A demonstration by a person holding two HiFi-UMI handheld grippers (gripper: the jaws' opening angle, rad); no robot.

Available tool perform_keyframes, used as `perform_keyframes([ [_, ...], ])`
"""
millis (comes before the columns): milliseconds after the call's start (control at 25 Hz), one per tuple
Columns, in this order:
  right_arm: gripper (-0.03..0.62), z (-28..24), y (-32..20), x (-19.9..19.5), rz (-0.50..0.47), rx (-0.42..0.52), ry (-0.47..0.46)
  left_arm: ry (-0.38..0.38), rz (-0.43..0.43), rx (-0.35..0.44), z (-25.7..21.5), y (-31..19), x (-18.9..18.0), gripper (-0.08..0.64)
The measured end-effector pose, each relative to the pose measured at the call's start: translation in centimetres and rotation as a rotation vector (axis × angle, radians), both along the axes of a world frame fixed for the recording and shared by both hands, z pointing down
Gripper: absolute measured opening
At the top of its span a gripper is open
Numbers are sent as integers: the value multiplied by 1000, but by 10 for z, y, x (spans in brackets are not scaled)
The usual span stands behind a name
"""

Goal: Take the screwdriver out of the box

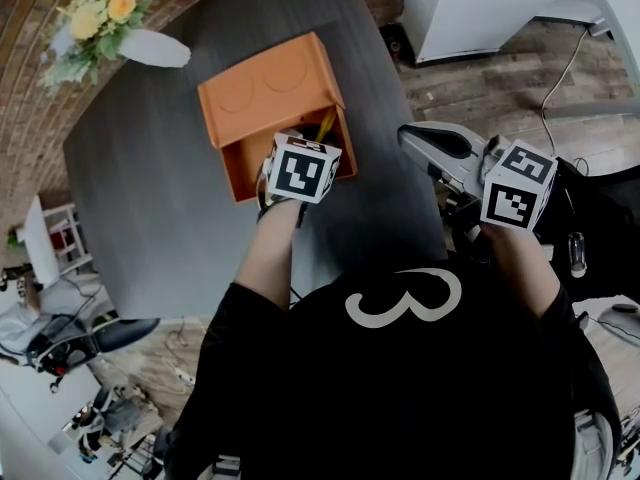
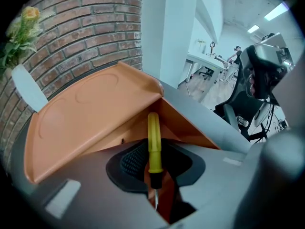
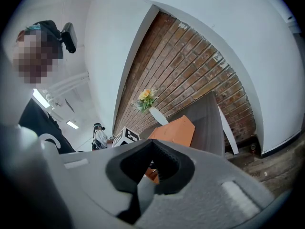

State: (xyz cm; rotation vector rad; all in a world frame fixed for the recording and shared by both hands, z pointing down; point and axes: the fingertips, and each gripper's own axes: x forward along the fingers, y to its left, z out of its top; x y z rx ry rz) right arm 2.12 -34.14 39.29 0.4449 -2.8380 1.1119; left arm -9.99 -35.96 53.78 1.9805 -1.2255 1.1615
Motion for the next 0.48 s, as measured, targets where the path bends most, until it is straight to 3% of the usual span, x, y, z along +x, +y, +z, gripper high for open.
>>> perform_keyframes([
  [240, 2, -4, 8, -1, 22, -5, 0, -34, 5, -24, 4, 9, -5, 101],
  [480, 2, -10, 19, 0, 51, 6, -2, -79, 44, 45, -11, 6, -7, 101],
])
